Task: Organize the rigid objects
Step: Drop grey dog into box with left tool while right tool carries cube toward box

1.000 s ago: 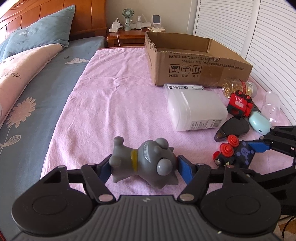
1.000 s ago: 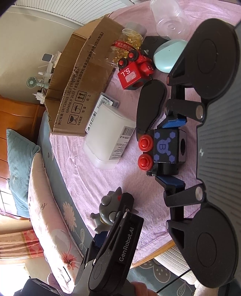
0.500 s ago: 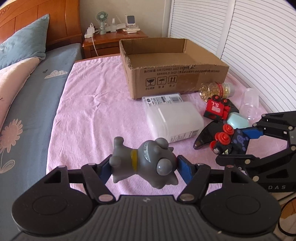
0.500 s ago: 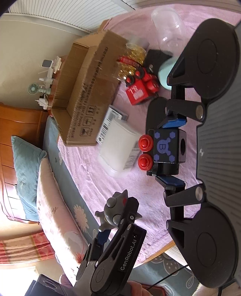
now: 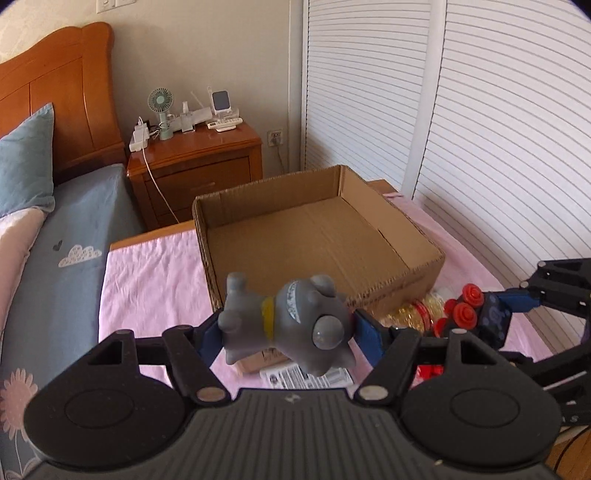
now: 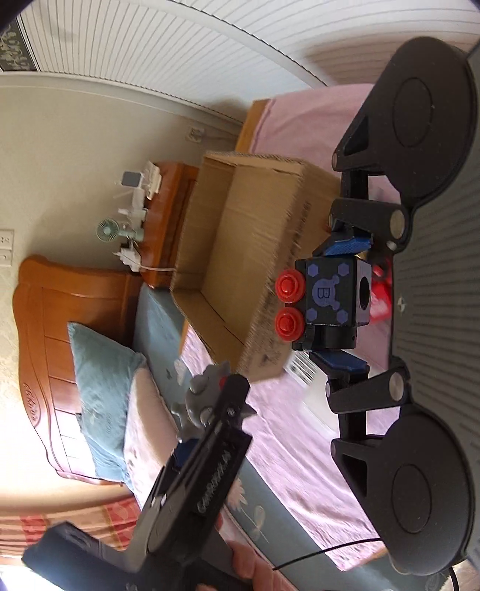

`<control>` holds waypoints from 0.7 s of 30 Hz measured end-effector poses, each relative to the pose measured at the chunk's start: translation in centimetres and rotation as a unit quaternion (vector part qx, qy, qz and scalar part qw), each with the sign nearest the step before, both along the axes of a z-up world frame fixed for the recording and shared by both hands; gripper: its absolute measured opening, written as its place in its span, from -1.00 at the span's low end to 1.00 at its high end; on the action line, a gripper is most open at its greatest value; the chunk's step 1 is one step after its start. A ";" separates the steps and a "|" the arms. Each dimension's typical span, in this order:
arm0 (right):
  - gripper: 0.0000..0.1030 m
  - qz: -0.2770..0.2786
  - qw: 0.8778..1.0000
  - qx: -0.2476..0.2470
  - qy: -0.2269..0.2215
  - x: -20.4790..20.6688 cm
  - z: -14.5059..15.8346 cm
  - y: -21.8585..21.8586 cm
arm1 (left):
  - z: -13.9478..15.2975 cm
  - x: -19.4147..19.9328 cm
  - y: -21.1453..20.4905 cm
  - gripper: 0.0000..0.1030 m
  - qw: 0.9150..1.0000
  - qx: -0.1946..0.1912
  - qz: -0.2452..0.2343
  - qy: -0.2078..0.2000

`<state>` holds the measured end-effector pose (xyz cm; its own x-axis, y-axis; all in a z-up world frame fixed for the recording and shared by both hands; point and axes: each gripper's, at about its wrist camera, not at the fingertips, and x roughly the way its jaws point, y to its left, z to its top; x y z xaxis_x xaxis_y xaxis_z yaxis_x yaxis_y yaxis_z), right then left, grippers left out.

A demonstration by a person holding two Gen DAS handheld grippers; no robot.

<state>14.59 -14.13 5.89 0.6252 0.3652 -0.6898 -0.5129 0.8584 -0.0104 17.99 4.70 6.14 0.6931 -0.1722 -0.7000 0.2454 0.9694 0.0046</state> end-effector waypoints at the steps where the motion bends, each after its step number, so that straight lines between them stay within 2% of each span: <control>1: 0.09 -0.003 1.000 0.000 -0.004 0.6 0.2 -0.2 | 0.0 1.3 -0.2 0.38 1.000 0.001 0.002 0.000; 11: 0.09 -0.029 1.000 -0.004 -0.005 5.7 -0.2 -1.9 | -2.7 12.2 -1.7 0.41 0.999 0.030 0.023 0.029; 13: 0.09 -0.033 0.999 -0.004 0.000 6.4 -0.4 -2.1 | -3.3 13.3 -1.5 0.61 0.999 0.029 0.038 0.019; 17: 0.09 -0.040 0.999 -0.007 0.008 7.6 -1.0 -2.2 | -3.9 13.9 -0.7 0.69 0.998 0.032 0.052 0.010; 21: 0.09 -0.045 0.999 -0.010 0.015 8.1 -1.1 -2.0 | -3.4 11.9 -0.1 0.73 0.999 0.025 0.045 0.015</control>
